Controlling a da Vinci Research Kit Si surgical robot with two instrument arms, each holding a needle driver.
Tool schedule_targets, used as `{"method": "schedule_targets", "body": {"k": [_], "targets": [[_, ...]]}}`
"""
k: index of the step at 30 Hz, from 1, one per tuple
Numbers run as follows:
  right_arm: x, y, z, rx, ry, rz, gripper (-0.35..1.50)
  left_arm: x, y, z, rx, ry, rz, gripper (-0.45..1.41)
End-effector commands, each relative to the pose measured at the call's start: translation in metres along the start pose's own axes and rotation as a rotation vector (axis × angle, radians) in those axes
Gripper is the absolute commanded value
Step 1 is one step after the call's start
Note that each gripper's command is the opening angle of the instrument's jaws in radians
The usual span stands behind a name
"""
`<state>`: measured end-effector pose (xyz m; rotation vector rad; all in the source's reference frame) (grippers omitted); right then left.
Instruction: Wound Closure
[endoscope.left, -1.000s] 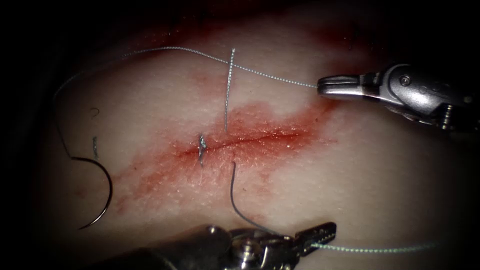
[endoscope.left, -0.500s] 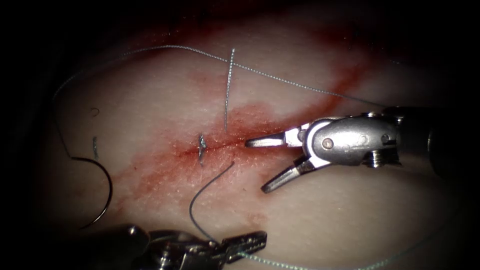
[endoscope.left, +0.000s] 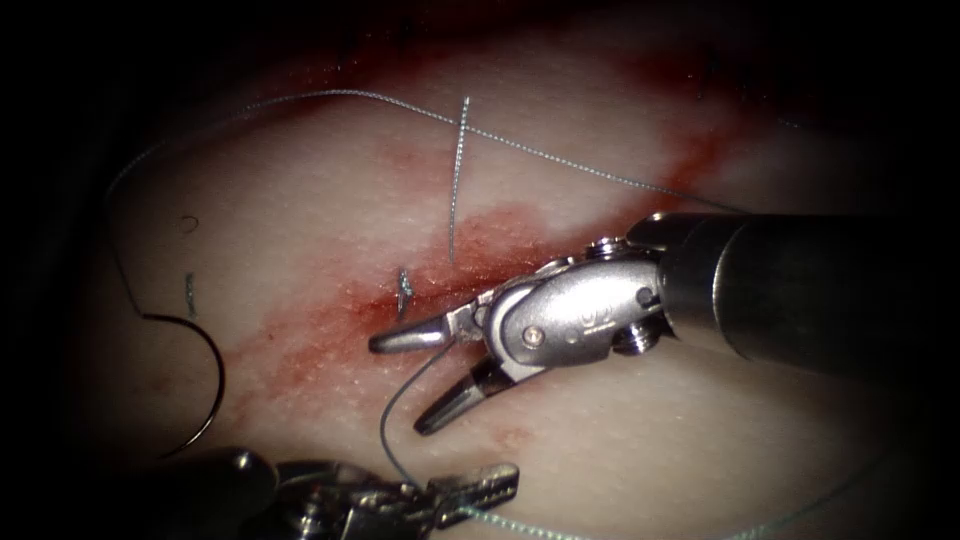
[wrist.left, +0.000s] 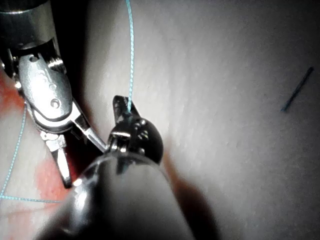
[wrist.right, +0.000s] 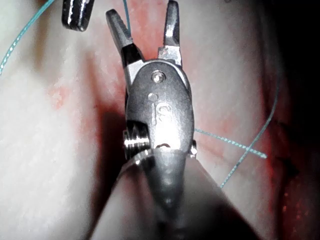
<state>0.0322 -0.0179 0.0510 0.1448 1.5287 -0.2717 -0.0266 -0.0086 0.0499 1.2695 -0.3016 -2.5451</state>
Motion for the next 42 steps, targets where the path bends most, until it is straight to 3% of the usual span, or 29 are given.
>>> {"method": "schedule_targets", "body": {"k": [1,9,11,12,13,14,15,16,20,21,22,23,28,31,42], "targets": [[-0.0006,0.0,0.0015,0.007,0.008,-0.005,1.11,-0.0001,0.0004,0.0008,0.0,0.0,-0.001,-0.45],[0.0,-0.0016,0.0037,0.057,0.041,-0.034,1.13,-0.0004,0.0003,0.0009,-0.002,-0.005,-0.001,-0.45],[0.0001,-0.0017,0.0037,0.064,0.047,-0.039,1.03,-0.0003,0.0003,0.0009,-0.004,-0.006,-0.001,-0.45],[0.0001,-0.0017,0.0037,0.065,0.049,-0.046,0.84,-0.0003,0.0003,0.0009,-0.007,-0.007,-0.001,-0.45],[0.0,-0.0017,0.0036,0.067,0.049,-0.036,0.49,-0.0003,0.0004,0.0009,-0.007,-0.007,-0.001,-0.45],[-0.0001,-0.0016,0.0035,0.075,0.05,-0.008,-0.2,-0.0003,0.0004,0.0009,-0.009,-0.009,-0.001,-0.45],[-0.0001,-0.0016,0.0035,0.075,0.05,-0.008,-0.2,-0.0003,0.0004,0.0009,-0.009,-0.009,-0.001,-0.45],[-0.0001,-0.0016,0.0034,0.086,0.048,-0.002,-0.35,-0.0002,0.0004,0.0009,-0.009,-0.009,-0.001,-0.45],[-0.0004,-0.0006,0.0028,0.062,0.002,0.028,-0.35,-0.0002,0.0006,0.0009,-0.011,-0.012,0.0,-0.45],[-0.0008,0.0001,0.0022,0.031,-0.026,0.033,-0.35,-0.0001,0.0006,0.001,-0.01,-0.013,0.0,0.34],[-0.001,0.0003,0.0019,0.02,-0.034,0.042,-0.35,-0.0001,0.0005,0.0011,-0.01,-0.014,-0.013,0.76],[-0.0013,0.0007,0.0015,0.005,-0.047,0.043,-0.35,0.0,0.0004,0.0011,-0.008,-0.02,-0.039,0.86],[-0.0033,0.0022,0.0006,-0.045,-0.098,0.097,-0.35,0.0008,0.0,0.0021,0.093,-0.002,-0.071,1.1],[-0.0045,0.0032,0.0002,-0.075,-0.121,0.119,-0.35,0.0014,-0.0002,0.003,0.127,-0.002,-0.078,1.15],[-0.0081,0.0065,-0.0005,-0.111,-0.188,0.152,-0.35,0.0027,0.0001,0.0043,0.184,-0.045,-0.043,1.1]]}}
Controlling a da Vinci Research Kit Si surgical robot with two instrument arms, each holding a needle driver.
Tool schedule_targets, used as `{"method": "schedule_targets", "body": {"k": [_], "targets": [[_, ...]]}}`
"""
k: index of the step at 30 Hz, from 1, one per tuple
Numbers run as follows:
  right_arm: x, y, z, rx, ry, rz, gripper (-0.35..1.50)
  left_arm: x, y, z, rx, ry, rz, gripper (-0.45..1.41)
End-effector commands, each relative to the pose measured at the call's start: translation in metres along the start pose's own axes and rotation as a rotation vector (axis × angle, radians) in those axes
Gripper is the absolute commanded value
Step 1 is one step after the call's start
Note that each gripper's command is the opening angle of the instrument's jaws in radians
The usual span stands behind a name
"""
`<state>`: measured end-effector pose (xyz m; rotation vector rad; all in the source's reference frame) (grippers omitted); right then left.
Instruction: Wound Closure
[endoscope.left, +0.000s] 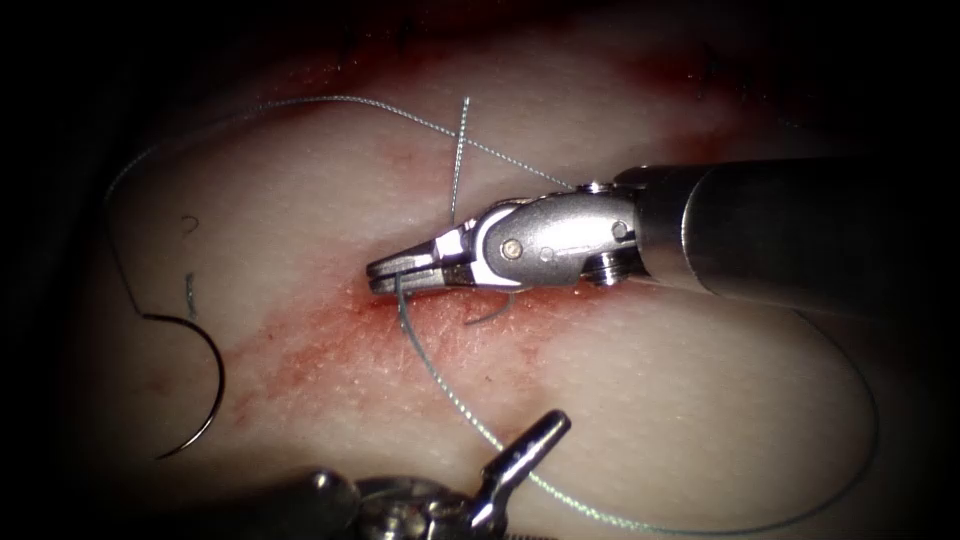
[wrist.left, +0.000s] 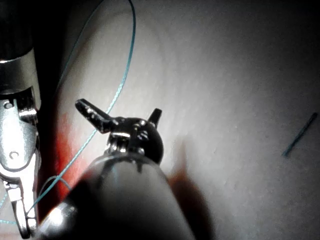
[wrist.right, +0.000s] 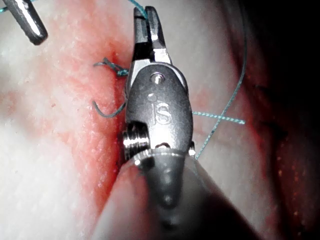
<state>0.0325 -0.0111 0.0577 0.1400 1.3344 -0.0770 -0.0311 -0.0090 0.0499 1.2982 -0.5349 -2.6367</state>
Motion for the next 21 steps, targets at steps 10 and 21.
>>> {"method": "schedule_targets", "body": {"k": [10,21], "targets": [[-0.0015,0.0003,0.0012,-0.005,-0.007,0.03,-0.35,0.0003,0.0003,0.0015,0.051,-0.023,0.095,0.9],[-0.0019,0.0008,0.001,-0.009,-0.011,0.054,-0.35,0.0018,-0.0001,0.0028,0.119,-0.035,0.15,0.78]]}}
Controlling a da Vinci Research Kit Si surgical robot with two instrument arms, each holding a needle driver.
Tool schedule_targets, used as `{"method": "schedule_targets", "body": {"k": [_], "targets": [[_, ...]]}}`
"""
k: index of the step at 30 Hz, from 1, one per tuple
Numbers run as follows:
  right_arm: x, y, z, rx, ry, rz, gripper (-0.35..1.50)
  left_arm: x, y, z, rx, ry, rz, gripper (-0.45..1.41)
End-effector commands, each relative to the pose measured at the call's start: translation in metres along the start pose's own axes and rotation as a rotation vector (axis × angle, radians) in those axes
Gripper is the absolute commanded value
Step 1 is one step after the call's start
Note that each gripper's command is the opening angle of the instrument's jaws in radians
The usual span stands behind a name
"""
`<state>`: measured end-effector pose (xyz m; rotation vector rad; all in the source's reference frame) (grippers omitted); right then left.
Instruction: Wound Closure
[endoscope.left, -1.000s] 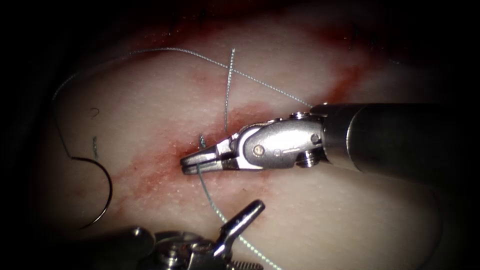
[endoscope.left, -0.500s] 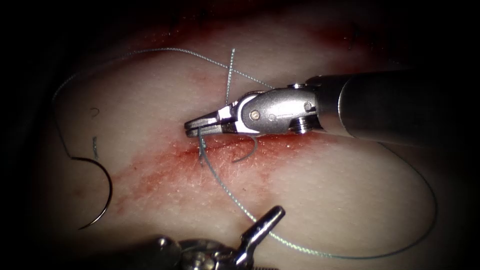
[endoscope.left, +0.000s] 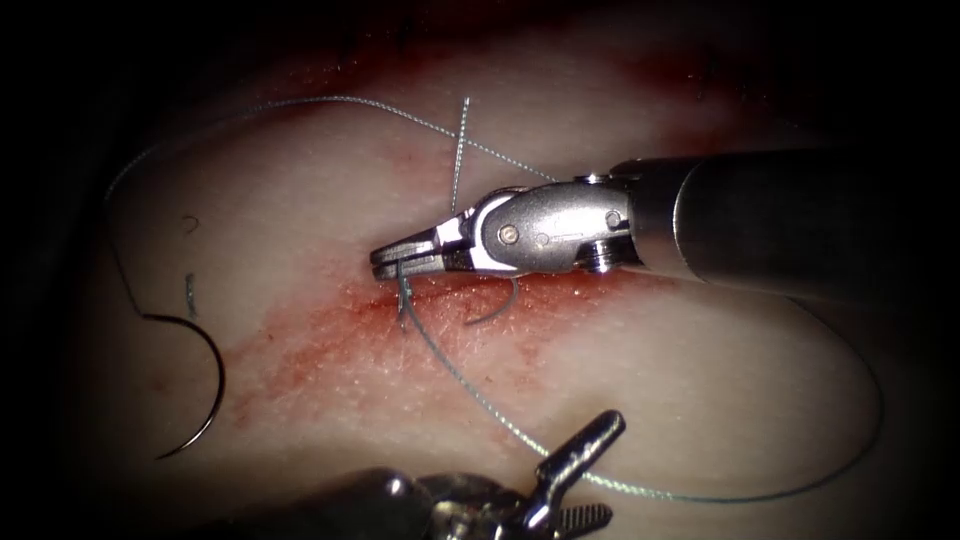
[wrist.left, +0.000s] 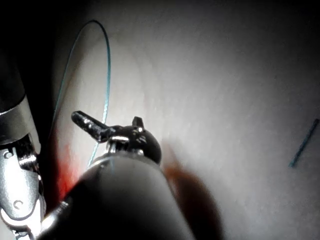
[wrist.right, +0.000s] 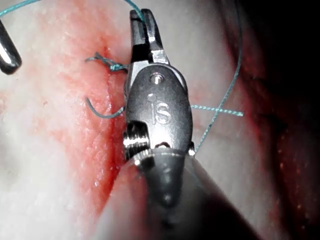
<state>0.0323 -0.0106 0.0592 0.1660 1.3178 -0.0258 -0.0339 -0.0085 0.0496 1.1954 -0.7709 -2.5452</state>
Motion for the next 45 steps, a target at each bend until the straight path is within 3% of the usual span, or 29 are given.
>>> {"method": "schedule_targets", "body": {"k": [1,8,9,11,12,13,18,19,20,21,23,26,34,41,45], "targets": [[-0.0005,0.0002,0.0009,0.001,0.001,0.0,-0.35,0.0003,0.0005,0.0004,0.004,-0.001,0.002,0.78],[-0.0011,0.0002,0.001,-0.004,-0.004,0.019,-0.35,0.0011,0.0004,0.0004,0.019,-0.004,0.009,0.85],[-0.0011,0.0002,0.001,-0.004,-0.004,0.019,-0.35,0.0012,0.0004,0.0005,0.023,-0.006,0.009,0.78],[-0.0011,0.0002,0.001,-0.007,-0.006,0.019,-0.35,0.0013,0.0004,0.0007,0.036,-0.006,0.008,0.34],[-0.0011,0.0002,0.0009,-0.007,-0.006,0.025,-0.35,0.0014,0.0005,0.0007,0.045,-0.006,0.007,-0.14],[-0.0011,0.0002,0.0009,-0.007,-0.006,0.025,-0.35,0.0014,0.0005,0.0007,0.051,-0.005,0.007,-0.45],[-0.0011,0.0001,0.0009,-0.006,-0.006,0.03,-0.35,0.001,0.0002,0.0008,0.067,-0.004,0.002,-0.45],[-0.0011,0.0,0.0009,-0.006,-0.006,0.03,-0.35,0.0008,0.0001,0.001,0.078,-0.001,0.0,-0.28],[-0.0011,0.0,0.0009,-0.006,-0.006,0.03,-0.35,0.0007,0.0001,0.0011,0.085,-0.005,-0.001,-0.37],[-0.0011,0.0,0.0009,-0.006,-0.006,0.03,-0.35,0.0006,0.0001,0.0012,0.089,-0.009,-0.002,-0.3],[-0.0011,0.0,0.0009,-0.006,-0.006,0.036,-0.35,0.0005,0.0003,0.0014,0.09,-0.011,0.0,-0.45],[-0.0011,0.0,0.0008,-0.005,-0.006,0.036,-0.35,0.0006,0.001,0.0008,0.088,-0.01,0.006,-0.45],[-0.0012,0.0,-0.001,-0.016,-0.015,0.037,-0.35,-0.0003,0.0019,-0.006,0.033,0.012,0.036,-0.45],[0.0006,-0.0011,-0.0042,-0.042,0.003,0.074,-0.35,-0.0061,0.0019,-0.0183,-0.006,-0.108,0.058,-0.45],[0.0015,-0.0031,-0.0043,-0.03,0.009,0.071,-0.35,-0.011,0.0005,-0.023,-0.016,-0.212,0.059,-0.45]]}}
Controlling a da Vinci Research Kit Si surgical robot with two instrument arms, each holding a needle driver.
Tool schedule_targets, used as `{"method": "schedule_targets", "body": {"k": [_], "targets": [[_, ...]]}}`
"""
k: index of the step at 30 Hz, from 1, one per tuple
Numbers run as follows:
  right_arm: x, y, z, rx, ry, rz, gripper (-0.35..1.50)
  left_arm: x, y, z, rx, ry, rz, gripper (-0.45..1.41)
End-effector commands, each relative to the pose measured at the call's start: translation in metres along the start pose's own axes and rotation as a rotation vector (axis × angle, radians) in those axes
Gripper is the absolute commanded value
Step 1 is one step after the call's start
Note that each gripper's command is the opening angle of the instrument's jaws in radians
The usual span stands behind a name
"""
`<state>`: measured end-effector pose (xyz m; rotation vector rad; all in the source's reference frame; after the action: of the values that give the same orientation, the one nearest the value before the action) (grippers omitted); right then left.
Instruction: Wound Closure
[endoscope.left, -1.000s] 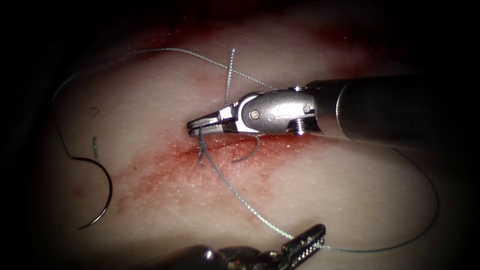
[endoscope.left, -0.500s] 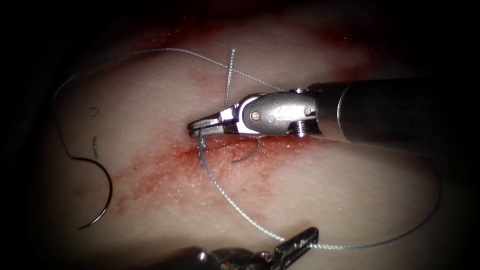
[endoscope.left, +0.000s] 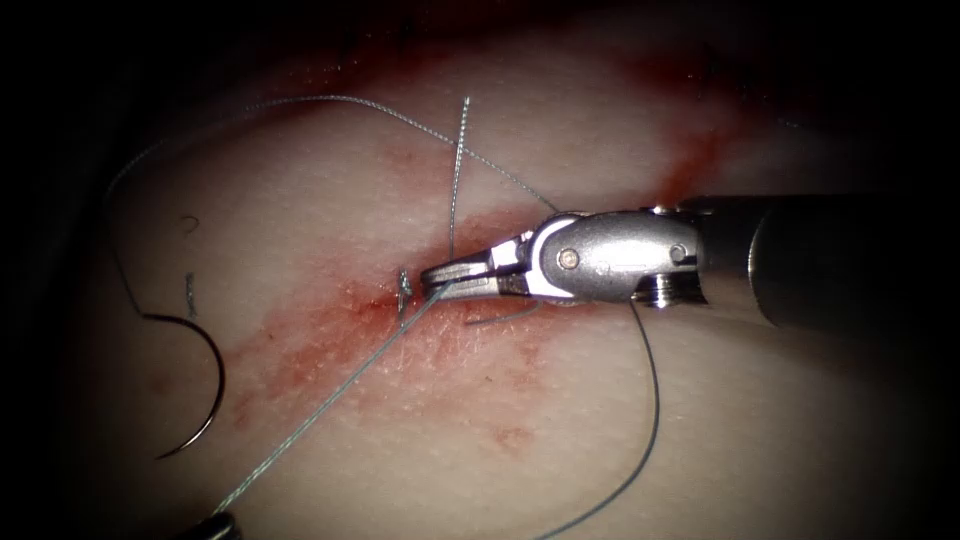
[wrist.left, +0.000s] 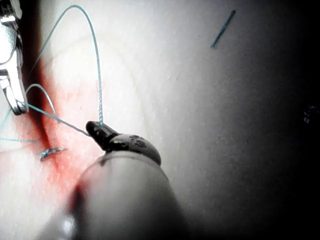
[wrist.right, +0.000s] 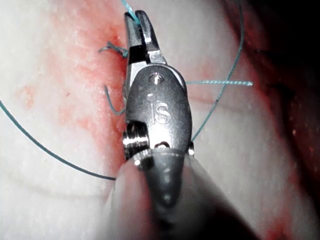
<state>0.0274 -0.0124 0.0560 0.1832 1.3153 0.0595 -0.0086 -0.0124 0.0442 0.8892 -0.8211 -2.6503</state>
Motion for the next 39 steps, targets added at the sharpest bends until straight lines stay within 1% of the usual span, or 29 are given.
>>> {"method": "schedule_targets", "body": {"k": [1,2,3,4,7,10,12,13,14,15,16,17,19,20,26,29,31,32,33,34,35,36,39], "targets": [[-0.0002,-0.0007,0.001,0.007,0.004,-0.001,-0.35,-0.0006,0.0006,0.0005,-0.006,-0.015,-0.003,-0.45],[0.0,-0.001,0.001,0.007,0.004,-0.002,-0.35,-0.0015,0.0005,0.0004,-0.007,-0.029,-0.003,-0.45],[0.0,-0.001,0.001,0.007,0.004,-0.002,-0.35,-0.0015,0.0005,0.0004,-0.007,-0.029,-0.003,-0.45],[0.0002,-0.0014,0.0009,0.009,0.005,-0.001,-0.35,-0.0035,0.0005,0.0007,-0.007,-0.057,-0.002,-0.45],[0.0006,-0.0019,0.0007,0.012,0.007,0.0,-0.35,-0.0058,0.001,0.0018,-0.004,-0.068,0.002,-0.45],[0.0009,-0.0018,0.0006,0.012,0.007,0.004,-0.35,-0.0069,0.002,0.0035,-0.011,-0.083,0.013,-0.45],[0.0009,-0.0013,0.0005,0.003,0.023,0.009,-0.35,-0.0068,0.0031,0.0049,-0.021,-0.081,0.014,-0.45],[0.0009,-0.0012,0.0004,-0.001,0.028,0.01,-0.11,-0.0065,0.0034,0.0053,-0.024,-0.077,0.016,-0.45],[0.0007,-0.0008,0.0004,-0.004,0.029,0.012,0.41,-0.0057,0.004,0.006,-0.034,-0.062,0.022,-0.45],[0.0007,-0.0007,0.0003,-0.005,0.029,0.012,0.59,-0.0054,0.0042,0.0062,-0.035,-0.058,0.023,-0.45],[0.0006,-0.0004,0.0002,-0.007,0.028,0.014,0.83,-0.0051,0.0044,0.0064,-0.037,-0.054,0.023,-0.45],[0.0006,-0.0002,0.0001,-0.008,0.027,0.015,1.0,-0.0048,0.0045,0.0066,-0.036,-0.047,0.023,-0.45],[0.0007,0.0002,-0.0002,-0.019,0.022,0.026,1.23,-0.0044,0.0046,0.0068,-0.039,-0.042,0.023,-0.45],[0.0007,0.0004,-0.0004,-0.023,0.023,0.034,1.3,-0.0043,0.0047,0.0068,-0.039,-0.039,0.023,-0.45],[0.0019,0.002,-0.0025,-0.052,0.051,0.072,1.45,-0.0041,0.0048,0.007,-0.043,-0.038,0.023,-0.45],[0.0025,0.0031,-0.0037,-0.064,0.066,0.09,1.45,-0.004,0.0049,0.0072,-0.043,-0.035,0.021,-0.45],[0.0028,0.0038,-0.0043,-0.07,0.079,0.1,1.38,-0.0038,0.0048,0.0075,-0.043,-0.041,0.02,-0.45],[0.0028,0.0038,-0.0043,-0.07,0.079,0.1,1.38,-0.0038,0.0048,0.0075,-0.043,-0.041,0.02,-0.45],[0.0029,0.0046,-0.005,-0.094,0.113,0.111,1.01,-0.0036,0.0048,0.0077,-0.045,-0.041,0.013,-0.45],[0.0027,0.0049,-0.0051,-0.107,0.128,0.114,0.54,-0.0035,0.0047,0.0079,-0.045,-0.041,0.012,-0.45],[0.0024,0.0052,-0.0052,-0.121,0.137,0.114,-0.11,-0.0035,0.0047,0.008,-0.046,-0.04,0.01,-0.45],[0.002,0.0055,-0.0049,-0.125,0.138,0.111,-0.35,-0.0034,0.0045,0.0082,-0.047,-0.038,0.014,-0.45],[0.0005,0.0061,-0.0035,-0.121,0.135,0.105,-0.35,-0.0032,0.004,0.0088,-0.051,-0.031,0.015,-0.45]]}}
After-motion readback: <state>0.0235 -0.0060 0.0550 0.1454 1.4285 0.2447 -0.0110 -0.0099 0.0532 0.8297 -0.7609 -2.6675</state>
